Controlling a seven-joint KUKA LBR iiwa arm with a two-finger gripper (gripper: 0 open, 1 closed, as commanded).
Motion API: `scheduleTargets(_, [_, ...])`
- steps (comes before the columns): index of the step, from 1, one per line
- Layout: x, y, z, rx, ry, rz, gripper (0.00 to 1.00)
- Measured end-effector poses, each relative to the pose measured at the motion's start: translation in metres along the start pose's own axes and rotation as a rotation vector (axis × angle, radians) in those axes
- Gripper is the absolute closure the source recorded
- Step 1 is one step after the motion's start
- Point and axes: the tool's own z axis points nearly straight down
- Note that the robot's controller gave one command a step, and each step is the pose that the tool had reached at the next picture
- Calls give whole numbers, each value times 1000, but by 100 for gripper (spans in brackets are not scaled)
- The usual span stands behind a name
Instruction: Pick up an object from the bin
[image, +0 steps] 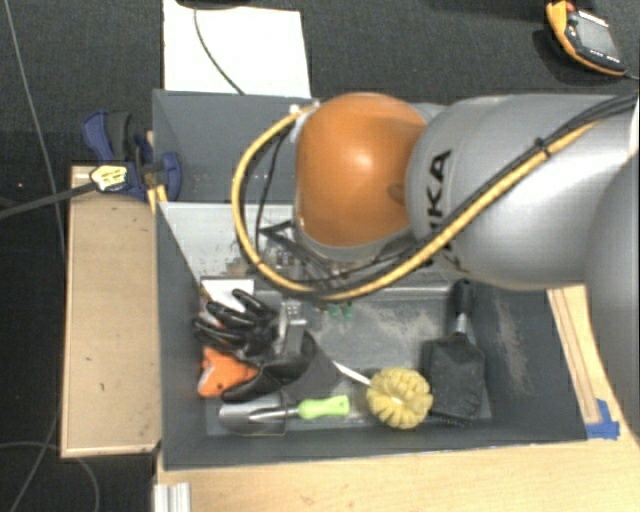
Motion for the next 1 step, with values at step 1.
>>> scheduleTargets(1, [1,0,1,1,3,0,0])
